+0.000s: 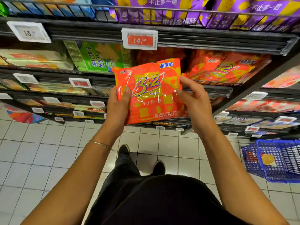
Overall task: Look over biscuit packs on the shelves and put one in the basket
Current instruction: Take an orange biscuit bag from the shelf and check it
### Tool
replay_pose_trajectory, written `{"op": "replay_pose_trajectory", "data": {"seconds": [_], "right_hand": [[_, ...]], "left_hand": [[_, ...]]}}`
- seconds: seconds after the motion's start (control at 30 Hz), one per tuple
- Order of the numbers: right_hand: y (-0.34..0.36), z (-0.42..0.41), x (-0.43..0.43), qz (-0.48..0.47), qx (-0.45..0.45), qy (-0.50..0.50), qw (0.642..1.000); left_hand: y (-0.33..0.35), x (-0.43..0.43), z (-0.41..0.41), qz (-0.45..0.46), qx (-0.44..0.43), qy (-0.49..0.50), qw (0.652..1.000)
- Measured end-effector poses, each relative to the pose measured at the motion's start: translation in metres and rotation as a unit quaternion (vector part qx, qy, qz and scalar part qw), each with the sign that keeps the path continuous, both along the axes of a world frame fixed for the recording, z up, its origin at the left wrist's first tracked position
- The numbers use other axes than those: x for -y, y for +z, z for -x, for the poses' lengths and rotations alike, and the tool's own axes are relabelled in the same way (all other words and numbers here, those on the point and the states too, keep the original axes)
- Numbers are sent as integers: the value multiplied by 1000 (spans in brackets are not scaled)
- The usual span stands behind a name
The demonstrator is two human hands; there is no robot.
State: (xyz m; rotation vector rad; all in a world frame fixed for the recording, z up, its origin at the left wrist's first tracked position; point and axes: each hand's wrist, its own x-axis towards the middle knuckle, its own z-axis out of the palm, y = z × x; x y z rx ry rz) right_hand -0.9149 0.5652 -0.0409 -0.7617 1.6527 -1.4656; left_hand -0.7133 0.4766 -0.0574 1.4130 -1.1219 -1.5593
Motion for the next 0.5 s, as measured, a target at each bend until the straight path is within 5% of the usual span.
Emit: {"op": "replay_pose_trajectory", "data": {"seconds": [0.33,0.5], "right_hand": [[-29,-29,-19,-81,265,94,956],[-27,-49,-25,-76,256,107,958]], "left_hand": [[3,-45,-46,-123,-75,6,990],[4,-45,-72,-153,-108,-17,982]]}}
